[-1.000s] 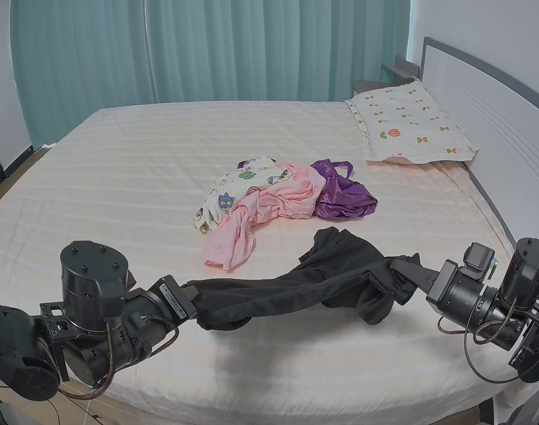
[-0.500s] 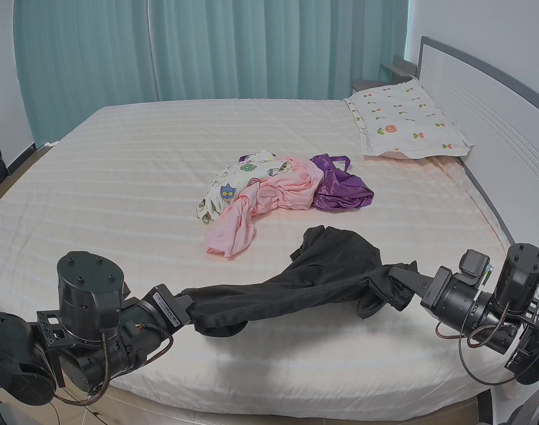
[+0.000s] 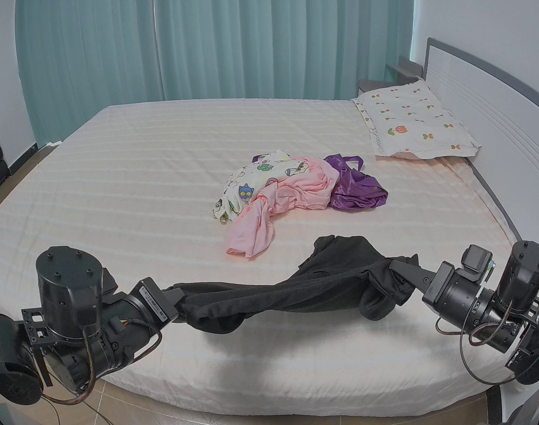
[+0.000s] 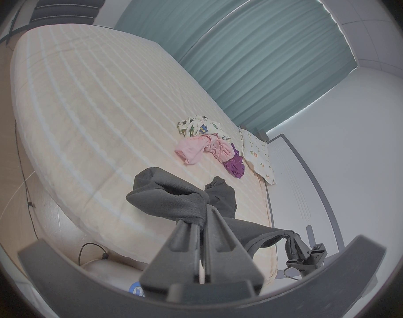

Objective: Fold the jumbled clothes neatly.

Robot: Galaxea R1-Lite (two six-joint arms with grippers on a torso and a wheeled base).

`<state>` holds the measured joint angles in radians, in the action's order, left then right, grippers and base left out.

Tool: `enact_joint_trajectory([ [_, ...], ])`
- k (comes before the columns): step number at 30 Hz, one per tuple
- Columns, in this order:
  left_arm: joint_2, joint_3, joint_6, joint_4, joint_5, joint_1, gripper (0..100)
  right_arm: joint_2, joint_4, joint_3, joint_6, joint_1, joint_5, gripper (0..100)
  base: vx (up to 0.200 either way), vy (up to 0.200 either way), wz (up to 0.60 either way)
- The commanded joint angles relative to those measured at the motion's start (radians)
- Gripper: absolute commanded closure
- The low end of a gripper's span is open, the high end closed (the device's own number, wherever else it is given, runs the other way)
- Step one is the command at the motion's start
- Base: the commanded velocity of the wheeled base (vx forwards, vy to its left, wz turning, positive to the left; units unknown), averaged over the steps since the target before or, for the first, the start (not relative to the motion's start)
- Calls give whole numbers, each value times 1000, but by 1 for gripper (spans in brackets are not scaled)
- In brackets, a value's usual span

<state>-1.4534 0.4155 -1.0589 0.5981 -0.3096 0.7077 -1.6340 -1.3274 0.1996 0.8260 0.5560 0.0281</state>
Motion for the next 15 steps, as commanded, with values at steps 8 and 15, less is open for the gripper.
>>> enact_joint_trajectory([
  [8,87,-18,2,-1,-2,-2,100,0,-52,9,-13,75,0,100,0,200,0],
  [15,88,-15,7,2,0,-25,100,-1,-79,15,-33,81,0,100,0,200,0],
])
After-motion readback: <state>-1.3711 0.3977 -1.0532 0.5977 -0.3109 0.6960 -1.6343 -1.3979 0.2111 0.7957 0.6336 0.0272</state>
